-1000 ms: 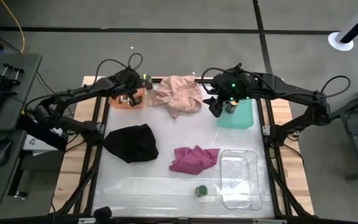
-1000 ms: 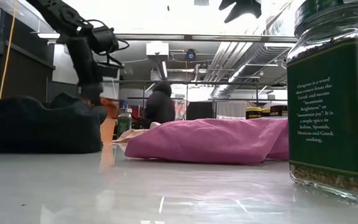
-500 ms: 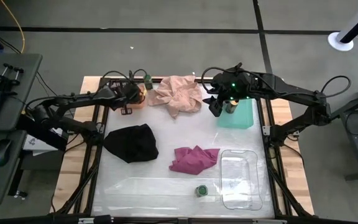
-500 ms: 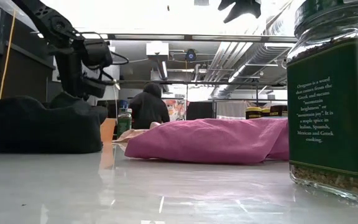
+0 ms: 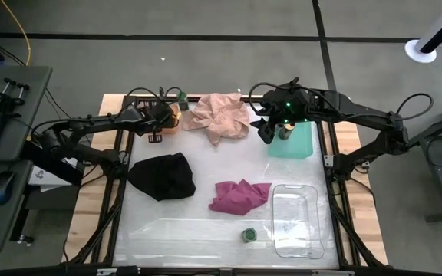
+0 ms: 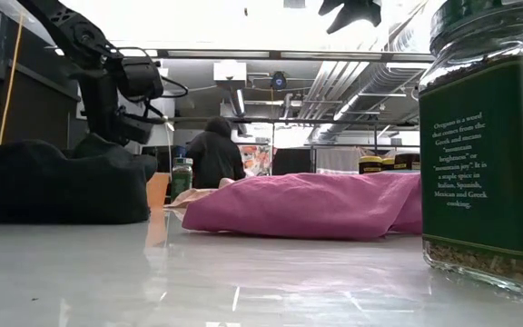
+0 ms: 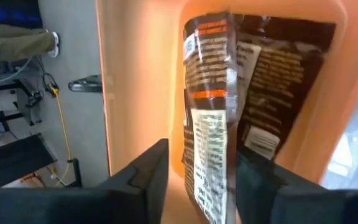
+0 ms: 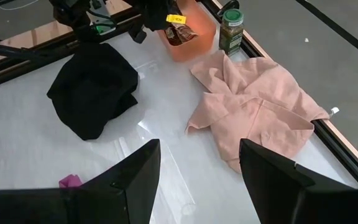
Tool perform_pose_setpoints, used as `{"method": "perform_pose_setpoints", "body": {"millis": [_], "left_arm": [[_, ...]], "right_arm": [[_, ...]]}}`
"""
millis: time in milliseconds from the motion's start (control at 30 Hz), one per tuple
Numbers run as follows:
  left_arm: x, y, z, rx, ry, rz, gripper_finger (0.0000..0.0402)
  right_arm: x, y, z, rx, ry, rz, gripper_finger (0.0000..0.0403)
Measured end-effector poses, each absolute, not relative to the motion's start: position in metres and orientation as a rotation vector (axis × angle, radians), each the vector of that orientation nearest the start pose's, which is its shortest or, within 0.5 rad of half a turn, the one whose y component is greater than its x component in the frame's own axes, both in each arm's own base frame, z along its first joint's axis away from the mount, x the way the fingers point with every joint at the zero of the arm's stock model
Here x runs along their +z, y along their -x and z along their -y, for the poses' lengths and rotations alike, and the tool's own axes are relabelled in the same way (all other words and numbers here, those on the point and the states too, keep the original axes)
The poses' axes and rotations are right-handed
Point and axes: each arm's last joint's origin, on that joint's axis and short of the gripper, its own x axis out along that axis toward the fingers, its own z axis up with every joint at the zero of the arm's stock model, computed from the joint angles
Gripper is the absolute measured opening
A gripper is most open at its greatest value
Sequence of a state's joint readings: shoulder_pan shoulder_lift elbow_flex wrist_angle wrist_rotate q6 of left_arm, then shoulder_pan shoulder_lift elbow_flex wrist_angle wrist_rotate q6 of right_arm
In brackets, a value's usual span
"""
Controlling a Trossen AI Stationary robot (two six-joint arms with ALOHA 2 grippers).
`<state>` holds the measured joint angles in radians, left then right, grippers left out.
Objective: Sort spices by type
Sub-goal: Put the orange seasoning pack into the orange bin, then put the top green seasoning bottle into the transparent bin
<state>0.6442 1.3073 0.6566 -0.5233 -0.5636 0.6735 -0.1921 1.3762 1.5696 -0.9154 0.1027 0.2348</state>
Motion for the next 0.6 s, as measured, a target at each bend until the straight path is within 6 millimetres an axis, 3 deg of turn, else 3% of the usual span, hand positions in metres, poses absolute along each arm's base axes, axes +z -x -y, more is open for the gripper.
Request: {"method": "perform_pose_setpoints", "body": {"millis": [133,300,467,600], "left_arm": [[0.187,-0.166,-0.141,0.602,-0.438,-1.543,0.018],[0.225,-0.173,-0.139,0.651,-0.361,-1.439,0.0205],[0.269,-0.178,-0.138,0.726,-0.23,-1.219,0.0217],[0.296,-0.186,-0.148,0.687,0.003,-0.99,0.0224]], "right_arm": [[0.405,-0.265,0.055,-0.366,-0.255,-0.688,0.0213],[0.405,-0.265,0.056,-0.366,-0.242,-0.688,0.0213],[0.405,-0.264,0.062,-0.386,-0.249,-0.679,0.0213],[0.405,-0.263,0.067,-0.408,-0.269,-0.673,0.0213]]}}
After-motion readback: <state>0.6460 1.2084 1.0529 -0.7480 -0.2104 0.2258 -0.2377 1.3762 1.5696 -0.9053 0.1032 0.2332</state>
